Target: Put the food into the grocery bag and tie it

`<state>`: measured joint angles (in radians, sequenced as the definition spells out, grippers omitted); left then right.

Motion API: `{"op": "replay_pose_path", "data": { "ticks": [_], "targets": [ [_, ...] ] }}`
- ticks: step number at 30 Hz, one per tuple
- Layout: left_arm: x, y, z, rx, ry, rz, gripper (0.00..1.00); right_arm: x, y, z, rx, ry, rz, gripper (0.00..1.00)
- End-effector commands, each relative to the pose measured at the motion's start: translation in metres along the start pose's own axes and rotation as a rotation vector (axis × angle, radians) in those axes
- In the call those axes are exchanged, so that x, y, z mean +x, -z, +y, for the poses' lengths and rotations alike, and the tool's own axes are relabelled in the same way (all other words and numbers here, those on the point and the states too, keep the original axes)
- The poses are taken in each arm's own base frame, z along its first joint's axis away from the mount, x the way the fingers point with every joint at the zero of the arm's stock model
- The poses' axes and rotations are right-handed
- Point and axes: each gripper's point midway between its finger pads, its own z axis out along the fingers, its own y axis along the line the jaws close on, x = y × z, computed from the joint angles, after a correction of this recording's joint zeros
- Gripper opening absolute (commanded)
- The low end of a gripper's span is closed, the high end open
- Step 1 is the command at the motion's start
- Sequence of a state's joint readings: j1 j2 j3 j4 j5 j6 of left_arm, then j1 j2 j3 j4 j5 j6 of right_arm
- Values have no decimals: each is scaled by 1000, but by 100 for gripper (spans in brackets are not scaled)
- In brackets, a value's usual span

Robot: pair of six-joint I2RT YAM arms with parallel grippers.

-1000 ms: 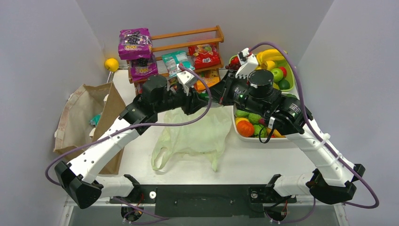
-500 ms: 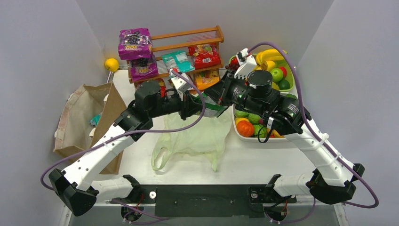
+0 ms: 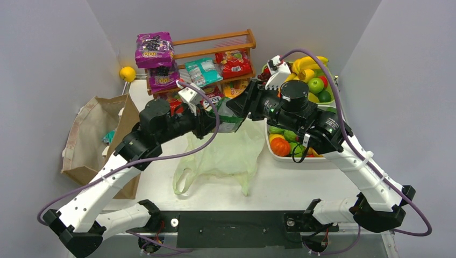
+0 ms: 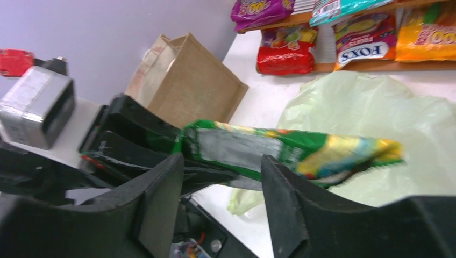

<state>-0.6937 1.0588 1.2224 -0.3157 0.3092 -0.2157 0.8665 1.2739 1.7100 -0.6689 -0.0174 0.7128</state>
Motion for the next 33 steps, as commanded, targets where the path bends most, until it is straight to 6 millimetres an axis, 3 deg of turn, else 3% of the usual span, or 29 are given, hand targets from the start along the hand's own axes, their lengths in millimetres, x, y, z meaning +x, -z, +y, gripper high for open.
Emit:
{"op": "replay_pose_path", "data": {
  "ticks": [1,6,9,14,18,21,23,33],
  "targets": [
    [-35,29,15,-158,21,-119,0,-5,5,-12,54,45,-32,55],
    [-39,65,52,-428,32,-112,0,0,11,-30,118,68,-34,66],
    [-58,101,80,-635,15,-132,0,1,16,-40,158,83,-42,67],
    [-91,162,108,-863,1,-176,0,11,16,-54,200,106,-21,68],
    [-97,210,144,-1137,2,-179,0,17,13,-57,206,109,-4,67],
    [-92,235,168,-1296,22,-148,0,23,10,-59,207,107,13,67],
    [-87,262,186,-1427,57,-156,0,25,9,-60,207,107,20,66],
    [-47,323,239,-1773,156,-172,0,41,9,-69,218,101,56,65]
  ]
}}
